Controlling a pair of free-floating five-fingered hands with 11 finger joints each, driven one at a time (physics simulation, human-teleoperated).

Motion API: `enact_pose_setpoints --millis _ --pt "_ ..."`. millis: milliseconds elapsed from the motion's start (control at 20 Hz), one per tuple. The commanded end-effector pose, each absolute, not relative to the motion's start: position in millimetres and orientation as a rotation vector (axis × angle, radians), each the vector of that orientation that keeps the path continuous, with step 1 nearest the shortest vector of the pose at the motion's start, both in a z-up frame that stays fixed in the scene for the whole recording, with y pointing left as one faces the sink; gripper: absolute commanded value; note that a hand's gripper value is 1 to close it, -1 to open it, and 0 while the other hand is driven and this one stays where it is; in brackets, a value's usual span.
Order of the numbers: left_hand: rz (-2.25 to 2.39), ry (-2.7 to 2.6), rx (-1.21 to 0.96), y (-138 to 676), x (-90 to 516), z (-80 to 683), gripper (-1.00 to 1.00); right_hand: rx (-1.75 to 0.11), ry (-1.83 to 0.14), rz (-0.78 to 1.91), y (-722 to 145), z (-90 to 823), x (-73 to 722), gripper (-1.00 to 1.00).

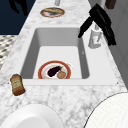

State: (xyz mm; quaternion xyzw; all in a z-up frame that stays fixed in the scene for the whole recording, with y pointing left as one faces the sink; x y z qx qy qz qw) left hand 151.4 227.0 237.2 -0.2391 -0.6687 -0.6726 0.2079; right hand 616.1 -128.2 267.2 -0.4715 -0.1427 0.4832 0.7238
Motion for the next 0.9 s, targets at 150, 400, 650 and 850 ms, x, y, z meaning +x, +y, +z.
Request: enact_pose_setpoints --millis 150,400,650,850 --pt "-1.872 -1.861 -0.666 227.0 151.4 237.2 0.00 -0.949 -0.391 1.125 -148.2 238.2 578.8 -1.00" --pt "-1.872 -1.861 -0.666 227.0 151.4 237.2 0.00 -0.905 -0.415 1.158 -161.7 223.8 551.3 -1.00" --pt "-1.872 -1.861 -0.666 227.0 151.4 237.2 0.00 -0.831 -0.409 1.199 -169.6 223.3 526.1 -1.00" --pt "-1.872 -1.861 -0.666 227.0 151.4 237.2 0.00 -0.757 -0.440 1.235 -173.1 217.5 508.9 -1.00"
